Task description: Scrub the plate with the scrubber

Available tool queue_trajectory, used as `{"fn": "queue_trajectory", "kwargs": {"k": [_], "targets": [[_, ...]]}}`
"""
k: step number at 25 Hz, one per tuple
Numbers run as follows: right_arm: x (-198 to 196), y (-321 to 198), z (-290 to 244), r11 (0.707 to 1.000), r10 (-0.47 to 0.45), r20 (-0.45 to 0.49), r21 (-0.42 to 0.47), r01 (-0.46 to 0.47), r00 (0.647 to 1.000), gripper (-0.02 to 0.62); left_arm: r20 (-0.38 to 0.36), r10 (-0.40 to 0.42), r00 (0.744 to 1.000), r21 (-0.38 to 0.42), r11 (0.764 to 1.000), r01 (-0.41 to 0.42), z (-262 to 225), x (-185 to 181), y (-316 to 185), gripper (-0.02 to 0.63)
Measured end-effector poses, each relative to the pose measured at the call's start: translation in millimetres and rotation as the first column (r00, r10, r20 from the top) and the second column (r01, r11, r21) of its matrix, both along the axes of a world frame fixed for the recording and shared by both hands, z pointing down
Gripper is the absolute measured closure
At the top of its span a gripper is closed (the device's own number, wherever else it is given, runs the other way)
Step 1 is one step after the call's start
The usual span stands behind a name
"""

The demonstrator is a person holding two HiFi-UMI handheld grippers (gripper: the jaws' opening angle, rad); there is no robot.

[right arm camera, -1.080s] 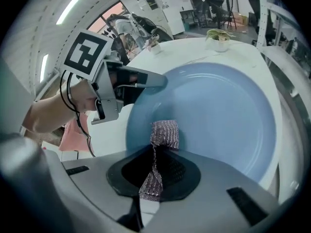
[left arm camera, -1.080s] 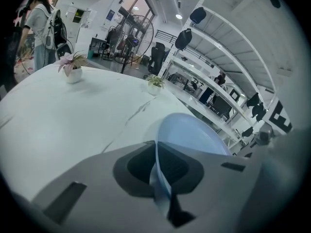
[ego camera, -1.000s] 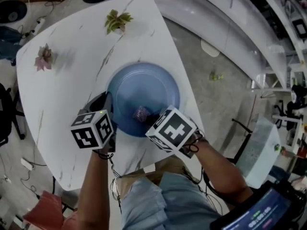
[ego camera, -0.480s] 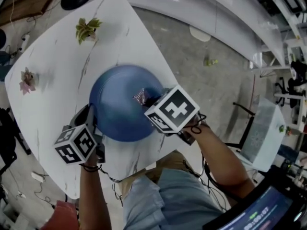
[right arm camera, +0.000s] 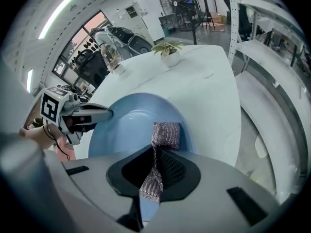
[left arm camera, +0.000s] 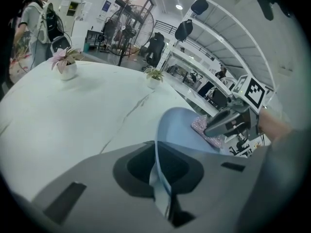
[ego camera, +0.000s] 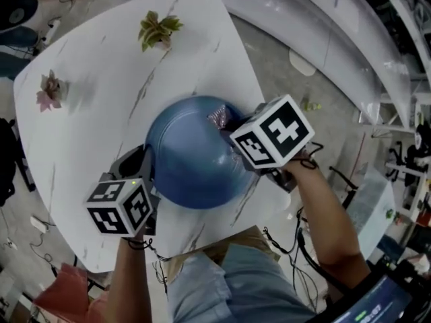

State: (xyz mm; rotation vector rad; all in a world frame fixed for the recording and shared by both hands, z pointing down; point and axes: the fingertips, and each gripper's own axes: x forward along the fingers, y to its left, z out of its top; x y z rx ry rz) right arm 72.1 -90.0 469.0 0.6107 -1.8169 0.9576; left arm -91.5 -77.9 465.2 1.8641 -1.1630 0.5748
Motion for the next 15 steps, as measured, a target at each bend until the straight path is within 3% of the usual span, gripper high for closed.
{"fn": "queue_trajectory", "kwargs": {"k": [8,15], "targets": [[-50,-19,1,0.988,-0.156,0.013,-0.01,0.156,0.988,0.546,-0.007,-0.007,1.0,-0.021,1.0,0.007,1,2,-1,0.589],[-103,-1,0,0.962,-0.273,0.036,-0.003,0.273,0.961,0.546,-0.028,-0.002,1.0,-0.041,0.999,0.001,3,4,-3,0.589]]}}
